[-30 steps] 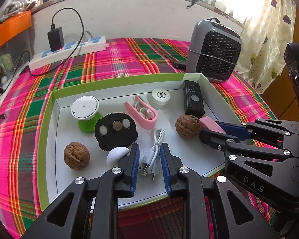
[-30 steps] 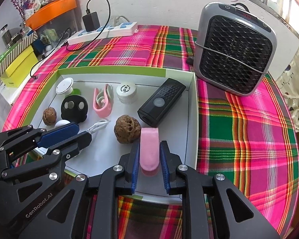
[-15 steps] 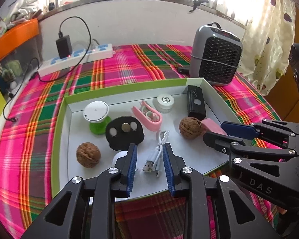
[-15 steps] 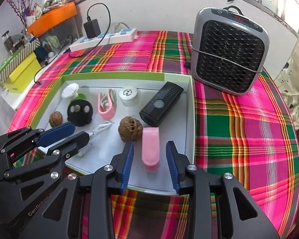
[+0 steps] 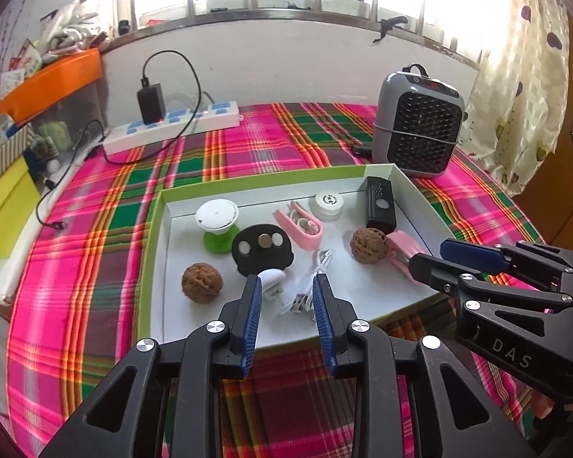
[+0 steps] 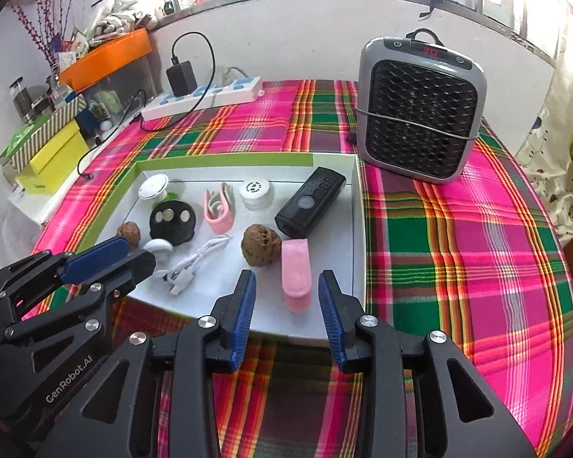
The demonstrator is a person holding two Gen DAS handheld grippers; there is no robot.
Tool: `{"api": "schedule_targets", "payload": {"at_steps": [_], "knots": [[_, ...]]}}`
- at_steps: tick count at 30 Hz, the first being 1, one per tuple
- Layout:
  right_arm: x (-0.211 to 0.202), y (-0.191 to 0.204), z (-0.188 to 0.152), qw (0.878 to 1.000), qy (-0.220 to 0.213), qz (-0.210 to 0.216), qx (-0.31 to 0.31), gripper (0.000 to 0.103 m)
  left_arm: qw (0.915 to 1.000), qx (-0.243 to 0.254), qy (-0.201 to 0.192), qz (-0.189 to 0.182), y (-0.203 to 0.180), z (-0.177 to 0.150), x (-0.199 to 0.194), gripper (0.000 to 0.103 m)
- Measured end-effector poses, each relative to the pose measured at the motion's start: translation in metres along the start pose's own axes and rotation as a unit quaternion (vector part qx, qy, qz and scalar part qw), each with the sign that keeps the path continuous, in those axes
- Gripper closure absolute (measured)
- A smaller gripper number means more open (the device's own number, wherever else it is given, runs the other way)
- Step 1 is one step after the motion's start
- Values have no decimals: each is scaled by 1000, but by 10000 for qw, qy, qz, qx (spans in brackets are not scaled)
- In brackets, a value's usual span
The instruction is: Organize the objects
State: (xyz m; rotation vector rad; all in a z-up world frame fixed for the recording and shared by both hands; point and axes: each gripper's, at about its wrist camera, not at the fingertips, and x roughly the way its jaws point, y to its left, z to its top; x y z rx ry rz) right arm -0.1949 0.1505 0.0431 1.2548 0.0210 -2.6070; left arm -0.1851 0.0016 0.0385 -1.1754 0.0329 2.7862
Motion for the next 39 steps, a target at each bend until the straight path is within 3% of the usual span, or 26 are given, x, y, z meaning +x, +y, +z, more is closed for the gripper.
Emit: {"api": "schedule_targets", "payload": {"at_steps": [10,20,23,39], "knots": [[-16,9,-14,9994,-321,-107,-76,67,9991,-78,-173,366,1,-13,-21,77],[-34,18,-34,9985,-498,-174,-148,67,9982,-289,-241,465,7,-32,-41,77],[-39,19,-40,9984,-524,-156,-149,60,9977,-352,-243,532,8,-39,-46,77],[-34,26,-81,9995,-160,-202,-197,57,9974,-411,162,562,7,-80,-49,77]]}}
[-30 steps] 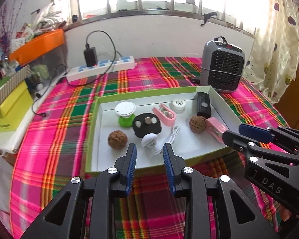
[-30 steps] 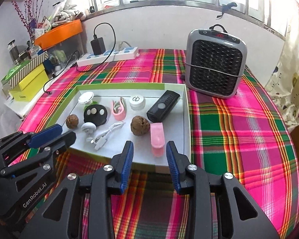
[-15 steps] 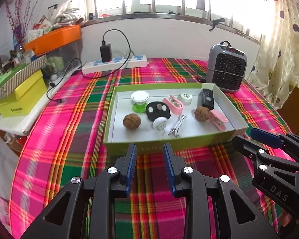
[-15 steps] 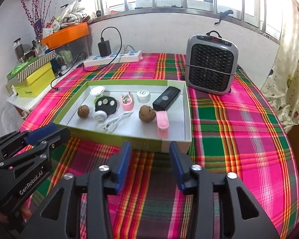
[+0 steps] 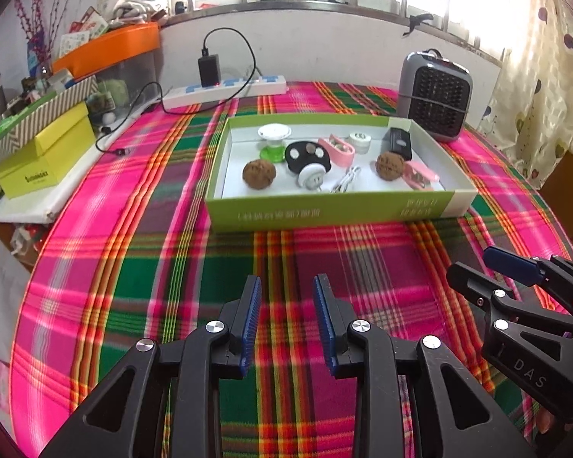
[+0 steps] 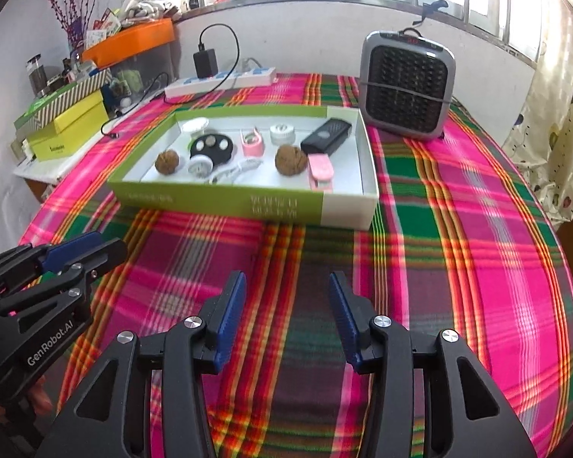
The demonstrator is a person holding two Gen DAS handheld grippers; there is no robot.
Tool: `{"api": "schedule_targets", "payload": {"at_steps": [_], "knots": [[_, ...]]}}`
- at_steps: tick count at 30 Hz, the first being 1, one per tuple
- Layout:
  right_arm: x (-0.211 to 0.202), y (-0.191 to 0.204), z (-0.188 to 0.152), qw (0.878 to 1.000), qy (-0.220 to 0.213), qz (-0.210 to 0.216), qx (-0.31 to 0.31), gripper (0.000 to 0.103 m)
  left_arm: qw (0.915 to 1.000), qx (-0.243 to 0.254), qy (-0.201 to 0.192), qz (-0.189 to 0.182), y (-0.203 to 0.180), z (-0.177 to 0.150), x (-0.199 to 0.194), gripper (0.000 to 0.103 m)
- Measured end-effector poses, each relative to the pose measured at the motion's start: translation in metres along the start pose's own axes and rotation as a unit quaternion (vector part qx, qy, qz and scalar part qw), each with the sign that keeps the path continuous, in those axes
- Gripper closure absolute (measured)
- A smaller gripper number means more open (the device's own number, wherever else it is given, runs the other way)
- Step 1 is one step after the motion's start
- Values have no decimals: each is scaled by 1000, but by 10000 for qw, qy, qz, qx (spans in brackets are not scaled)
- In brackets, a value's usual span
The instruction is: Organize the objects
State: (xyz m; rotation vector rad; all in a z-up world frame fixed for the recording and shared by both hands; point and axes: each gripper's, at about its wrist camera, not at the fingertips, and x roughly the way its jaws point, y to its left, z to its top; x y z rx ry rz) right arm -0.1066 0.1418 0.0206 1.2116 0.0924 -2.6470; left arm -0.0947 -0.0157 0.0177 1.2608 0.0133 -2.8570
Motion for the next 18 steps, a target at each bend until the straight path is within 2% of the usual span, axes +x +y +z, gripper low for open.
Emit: {"api": "schedule_targets", "payload": {"at_steps": [18], "knots": [[-3,-3,-24,9997,162,-190,31,57,9998,-50,173,12,0,-24,0,76]]}}
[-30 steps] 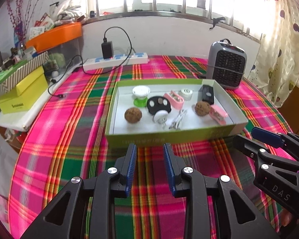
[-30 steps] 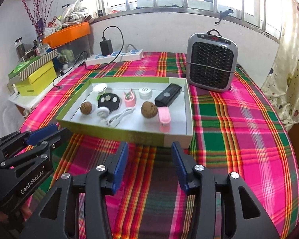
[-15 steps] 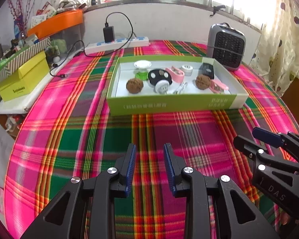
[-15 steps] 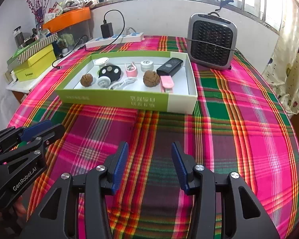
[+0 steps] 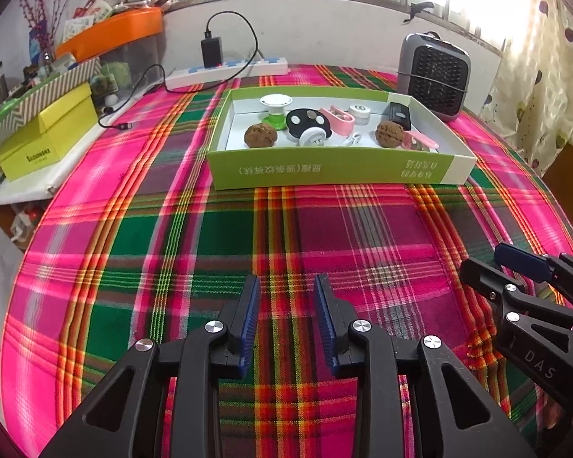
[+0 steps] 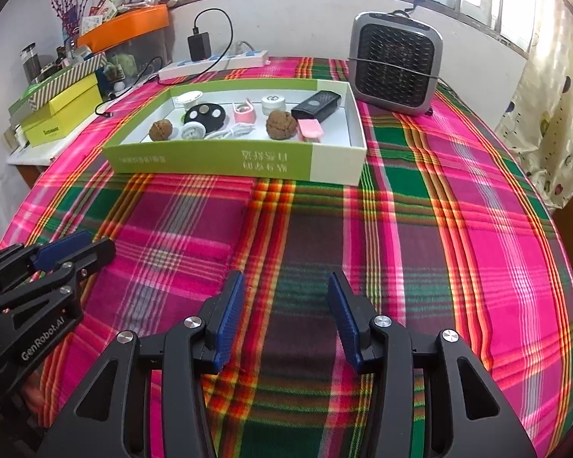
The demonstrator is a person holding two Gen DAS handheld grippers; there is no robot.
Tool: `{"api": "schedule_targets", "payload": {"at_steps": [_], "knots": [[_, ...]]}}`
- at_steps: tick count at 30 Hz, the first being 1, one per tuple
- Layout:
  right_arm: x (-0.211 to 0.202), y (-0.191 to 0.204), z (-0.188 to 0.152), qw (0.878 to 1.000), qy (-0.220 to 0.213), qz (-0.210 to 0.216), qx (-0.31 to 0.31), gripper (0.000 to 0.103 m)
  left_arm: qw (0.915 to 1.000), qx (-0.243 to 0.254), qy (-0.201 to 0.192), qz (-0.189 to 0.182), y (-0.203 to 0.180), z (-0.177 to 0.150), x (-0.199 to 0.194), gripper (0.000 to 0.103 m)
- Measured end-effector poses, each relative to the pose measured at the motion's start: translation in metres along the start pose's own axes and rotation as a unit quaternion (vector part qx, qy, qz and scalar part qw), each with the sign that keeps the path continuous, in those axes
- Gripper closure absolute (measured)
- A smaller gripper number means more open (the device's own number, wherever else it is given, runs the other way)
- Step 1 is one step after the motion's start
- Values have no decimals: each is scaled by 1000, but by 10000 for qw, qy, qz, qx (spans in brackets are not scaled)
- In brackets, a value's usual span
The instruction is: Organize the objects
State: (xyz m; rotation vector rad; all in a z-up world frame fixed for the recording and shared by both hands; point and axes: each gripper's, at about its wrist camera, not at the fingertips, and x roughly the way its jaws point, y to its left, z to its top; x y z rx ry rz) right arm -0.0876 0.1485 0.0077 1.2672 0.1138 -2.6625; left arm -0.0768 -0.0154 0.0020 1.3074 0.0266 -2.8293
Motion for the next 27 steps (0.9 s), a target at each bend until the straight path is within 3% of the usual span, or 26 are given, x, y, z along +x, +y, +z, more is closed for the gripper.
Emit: {"api": "schedule_targets", "payload": {"at_steps": [13,15,17,27], "knots": [[-4,0,-7,9999,8,-121,-16,53,10000,-2,20,-11,-1,-1,1,70],[-4,-2,-7,9998,26,-202,26,43,10000,15,24,-13,-2,-1,1,69],[-3,-7,-7,9997,50,-190,154,39,10000,12,24,-18,-2,-1,1,69],[-4,-6,-7,9997,50,-224,130,38,10000,27,22,-2,-2,-1,1,69]]}}
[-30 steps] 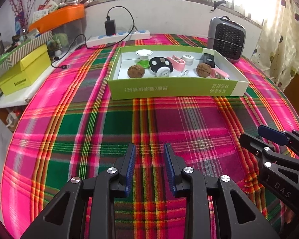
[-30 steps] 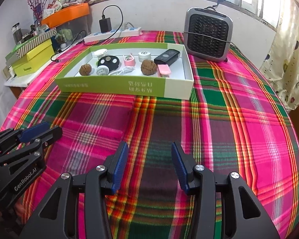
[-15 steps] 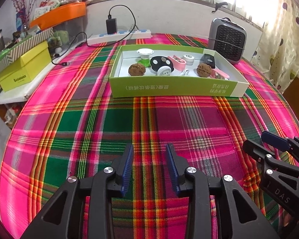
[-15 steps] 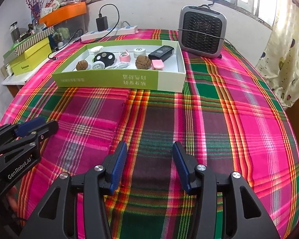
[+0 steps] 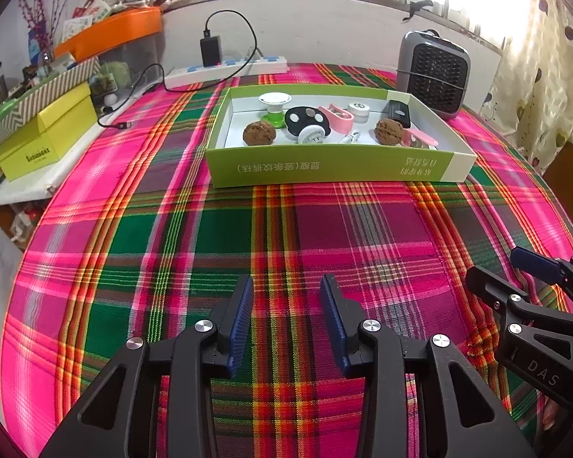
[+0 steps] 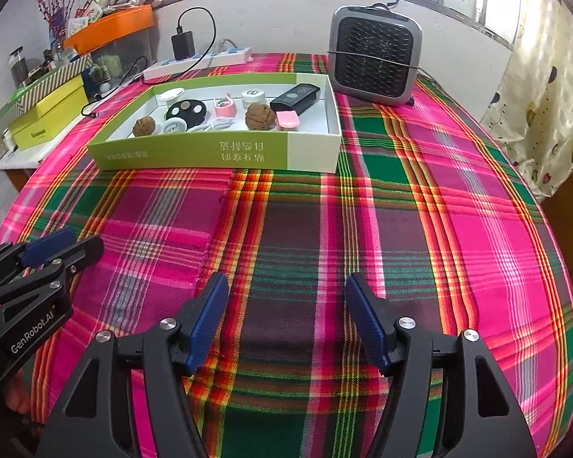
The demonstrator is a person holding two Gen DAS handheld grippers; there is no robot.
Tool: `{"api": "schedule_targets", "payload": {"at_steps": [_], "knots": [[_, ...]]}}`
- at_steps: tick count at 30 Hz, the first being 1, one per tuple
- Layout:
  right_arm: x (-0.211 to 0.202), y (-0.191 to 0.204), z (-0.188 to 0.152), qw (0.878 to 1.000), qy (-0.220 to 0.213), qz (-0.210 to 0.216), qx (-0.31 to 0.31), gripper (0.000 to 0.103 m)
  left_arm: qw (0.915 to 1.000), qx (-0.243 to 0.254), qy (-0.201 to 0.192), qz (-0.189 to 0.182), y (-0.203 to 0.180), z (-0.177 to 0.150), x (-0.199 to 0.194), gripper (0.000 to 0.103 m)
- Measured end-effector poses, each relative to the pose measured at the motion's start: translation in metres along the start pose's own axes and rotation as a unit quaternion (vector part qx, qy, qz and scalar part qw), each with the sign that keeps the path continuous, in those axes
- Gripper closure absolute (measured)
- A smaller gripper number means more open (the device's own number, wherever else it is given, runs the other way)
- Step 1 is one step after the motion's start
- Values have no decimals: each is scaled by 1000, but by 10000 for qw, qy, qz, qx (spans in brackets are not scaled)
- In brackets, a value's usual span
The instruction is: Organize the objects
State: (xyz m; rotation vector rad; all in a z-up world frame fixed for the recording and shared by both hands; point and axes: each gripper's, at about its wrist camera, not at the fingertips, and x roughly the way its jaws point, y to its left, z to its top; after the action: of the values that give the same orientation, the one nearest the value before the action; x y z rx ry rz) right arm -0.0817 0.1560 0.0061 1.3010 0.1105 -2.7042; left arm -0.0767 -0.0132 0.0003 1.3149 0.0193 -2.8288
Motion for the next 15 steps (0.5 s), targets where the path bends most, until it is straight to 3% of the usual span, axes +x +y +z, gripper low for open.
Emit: {"api": "schedule_targets", "payload": {"at_steps": [15], "knots": [[0,1,0,10000,4,7,-6,37,10000,3,0,3,0,0,0,69]]}}
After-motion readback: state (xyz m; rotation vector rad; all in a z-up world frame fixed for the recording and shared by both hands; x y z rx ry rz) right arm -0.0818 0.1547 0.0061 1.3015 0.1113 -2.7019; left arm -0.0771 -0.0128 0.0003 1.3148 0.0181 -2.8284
